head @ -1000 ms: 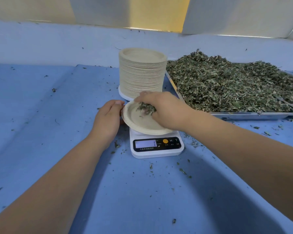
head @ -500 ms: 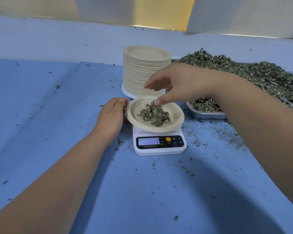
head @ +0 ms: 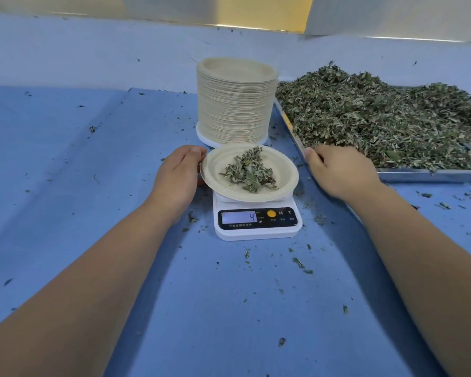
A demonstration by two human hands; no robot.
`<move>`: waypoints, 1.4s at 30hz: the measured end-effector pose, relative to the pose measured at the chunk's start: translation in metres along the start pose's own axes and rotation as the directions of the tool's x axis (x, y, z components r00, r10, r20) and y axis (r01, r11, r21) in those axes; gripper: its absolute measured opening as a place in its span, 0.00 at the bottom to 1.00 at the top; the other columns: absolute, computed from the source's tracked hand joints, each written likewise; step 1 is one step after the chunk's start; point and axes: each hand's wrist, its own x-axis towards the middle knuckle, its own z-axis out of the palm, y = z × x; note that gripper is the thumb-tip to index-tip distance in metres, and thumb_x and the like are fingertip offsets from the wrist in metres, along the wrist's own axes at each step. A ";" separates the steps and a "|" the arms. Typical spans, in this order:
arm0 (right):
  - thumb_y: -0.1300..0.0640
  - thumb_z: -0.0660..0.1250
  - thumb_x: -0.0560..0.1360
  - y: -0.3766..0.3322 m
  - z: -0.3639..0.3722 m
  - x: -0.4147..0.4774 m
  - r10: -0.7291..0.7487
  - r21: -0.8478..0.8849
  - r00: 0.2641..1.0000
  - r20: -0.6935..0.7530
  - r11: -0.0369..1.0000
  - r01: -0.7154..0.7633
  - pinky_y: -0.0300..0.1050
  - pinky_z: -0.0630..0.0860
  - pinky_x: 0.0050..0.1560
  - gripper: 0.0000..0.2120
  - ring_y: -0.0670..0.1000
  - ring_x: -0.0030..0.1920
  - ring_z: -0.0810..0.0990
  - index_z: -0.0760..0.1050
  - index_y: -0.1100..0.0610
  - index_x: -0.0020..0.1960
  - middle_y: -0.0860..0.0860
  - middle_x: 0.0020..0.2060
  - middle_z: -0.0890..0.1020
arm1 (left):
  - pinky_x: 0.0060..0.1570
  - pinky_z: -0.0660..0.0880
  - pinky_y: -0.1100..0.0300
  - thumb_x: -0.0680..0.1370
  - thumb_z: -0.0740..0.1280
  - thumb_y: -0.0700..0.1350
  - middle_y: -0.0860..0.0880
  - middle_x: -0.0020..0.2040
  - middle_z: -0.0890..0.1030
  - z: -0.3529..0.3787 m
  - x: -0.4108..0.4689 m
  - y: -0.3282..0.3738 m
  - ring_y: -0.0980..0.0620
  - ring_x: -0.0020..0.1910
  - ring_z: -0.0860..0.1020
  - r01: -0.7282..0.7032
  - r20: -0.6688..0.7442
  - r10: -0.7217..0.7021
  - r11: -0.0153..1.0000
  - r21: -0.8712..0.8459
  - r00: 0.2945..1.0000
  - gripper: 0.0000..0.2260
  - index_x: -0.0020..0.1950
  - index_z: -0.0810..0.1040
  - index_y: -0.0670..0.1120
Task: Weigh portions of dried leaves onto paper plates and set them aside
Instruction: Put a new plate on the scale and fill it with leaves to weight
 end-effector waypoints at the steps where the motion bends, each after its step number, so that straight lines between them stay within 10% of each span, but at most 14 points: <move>1: 0.39 0.49 0.84 0.001 0.002 0.001 -0.018 -0.022 1.000 -0.013 1.000 0.017 0.43 0.65 0.31 0.25 0.54 0.33 0.73 0.74 0.54 0.43 0.53 0.34 0.77 | 0.36 0.74 0.69 0.84 0.58 0.46 0.51 0.52 0.83 0.000 0.001 -0.001 0.54 0.50 0.80 -0.005 -0.001 0.005 1.000 0.009 1.000 0.12 0.52 0.82 0.50; 9: 0.42 0.53 0.84 0.006 0.004 0.000 -0.108 0.035 0.981 -0.162 0.993 0.115 0.47 0.64 0.33 0.24 0.59 0.35 0.73 0.70 0.56 0.37 0.53 0.27 0.72 | 0.48 0.77 0.59 0.84 0.57 0.48 0.52 0.52 0.84 -0.001 0.003 -0.005 0.53 0.52 0.81 -0.024 0.008 0.024 0.998 0.058 1.000 0.14 0.52 0.83 0.51; 13: 0.33 0.41 0.82 0.006 -0.002 0.001 0.049 -0.156 0.997 0.065 0.987 -0.038 0.53 0.70 0.45 0.31 0.58 0.43 0.72 0.73 0.53 0.44 0.51 0.34 0.72 | 0.49 0.78 0.59 0.84 0.57 0.48 0.52 0.50 0.84 0.000 0.002 -0.006 0.59 0.46 0.81 -0.024 0.012 0.023 0.999 0.049 1.000 0.14 0.51 0.83 0.50; 20: 0.33 0.44 0.82 0.004 -0.005 -0.002 -0.048 -0.079 0.999 0.005 0.996 0.048 0.47 0.68 0.34 0.31 0.58 0.37 0.77 0.71 0.54 0.38 0.53 0.32 0.76 | 0.46 0.77 0.60 0.83 0.57 0.48 0.54 0.48 0.84 0.000 0.004 -0.007 0.61 0.44 0.80 -0.038 0.012 0.037 0.998 0.059 0.999 0.15 0.48 0.83 0.53; 26: 0.29 0.38 0.79 0.001 -0.003 -0.003 -0.005 -0.172 0.993 0.118 0.985 0.026 0.60 0.70 0.55 0.33 0.58 0.49 0.75 0.73 0.50 0.51 0.51 0.41 0.75 | 0.46 0.77 0.61 0.83 0.57 0.48 0.55 0.48 0.85 -0.001 0.003 -0.007 0.60 0.45 0.81 -0.035 0.009 0.035 0.998 0.057 0.999 0.15 0.48 0.84 0.53; 35: 0.37 0.46 0.83 -0.006 0.004 -0.006 -0.062 -0.063 0.991 -0.115 0.996 0.055 0.43 0.62 0.29 0.30 0.55 0.30 0.73 0.70 0.56 0.35 0.53 0.28 0.73 | 0.50 0.79 0.56 0.82 0.57 0.48 0.50 0.50 0.85 -0.001 0.002 -0.007 0.56 0.46 0.81 -0.035 0.015 0.034 0.996 0.080 0.999 0.15 0.50 0.84 0.50; 42: 0.44 0.53 0.85 -0.004 0.003 -0.005 -0.026 0.086 0.988 -0.155 0.995 0.040 0.48 0.65 0.34 0.25 0.59 0.32 0.73 0.69 0.59 0.36 0.54 0.28 0.74 | 0.51 0.78 0.51 0.81 0.57 0.49 0.50 0.49 0.85 -0.002 0.000 -0.005 0.57 0.44 0.80 -0.046 0.030 0.043 0.995 0.094 0.999 0.15 0.50 0.84 0.50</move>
